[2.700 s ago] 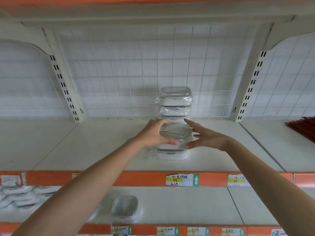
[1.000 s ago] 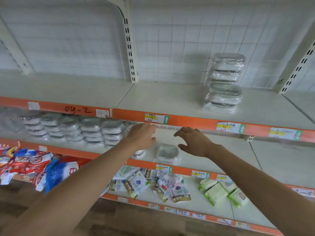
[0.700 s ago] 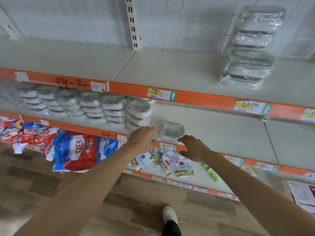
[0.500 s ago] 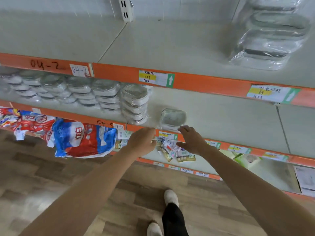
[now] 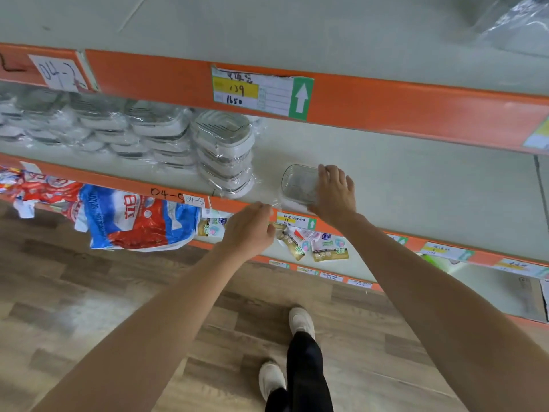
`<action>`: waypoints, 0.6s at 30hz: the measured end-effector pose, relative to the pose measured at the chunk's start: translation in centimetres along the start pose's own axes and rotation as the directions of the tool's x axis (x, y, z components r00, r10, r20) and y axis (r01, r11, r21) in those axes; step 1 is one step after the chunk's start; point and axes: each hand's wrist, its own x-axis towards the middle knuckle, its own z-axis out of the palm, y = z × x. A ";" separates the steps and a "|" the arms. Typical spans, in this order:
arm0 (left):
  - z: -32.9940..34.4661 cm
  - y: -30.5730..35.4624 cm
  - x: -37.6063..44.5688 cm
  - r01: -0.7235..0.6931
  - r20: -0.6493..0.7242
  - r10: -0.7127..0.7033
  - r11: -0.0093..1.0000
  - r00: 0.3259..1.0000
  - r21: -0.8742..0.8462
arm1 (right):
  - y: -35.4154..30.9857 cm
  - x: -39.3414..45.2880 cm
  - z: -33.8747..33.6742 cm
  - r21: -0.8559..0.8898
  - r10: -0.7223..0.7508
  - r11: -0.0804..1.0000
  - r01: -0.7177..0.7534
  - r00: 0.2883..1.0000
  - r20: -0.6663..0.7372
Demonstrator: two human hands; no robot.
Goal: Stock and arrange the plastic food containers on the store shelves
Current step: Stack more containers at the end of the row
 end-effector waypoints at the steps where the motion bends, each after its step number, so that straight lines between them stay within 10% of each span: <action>1: 0.1 0.1 0.2 0.001 0.004 -0.001 1.000 1.000 0.003 | 0.2 0.0 0.0 0.006 -0.004 1.000 0.004 1.000 -0.025; 18: 3.7 5.9 7.7 -0.171 0.178 0.125 0.947 0.976 0.272 | 8.9 -10.0 2.8 0.381 0.269 0.896 -0.229 0.962 -0.055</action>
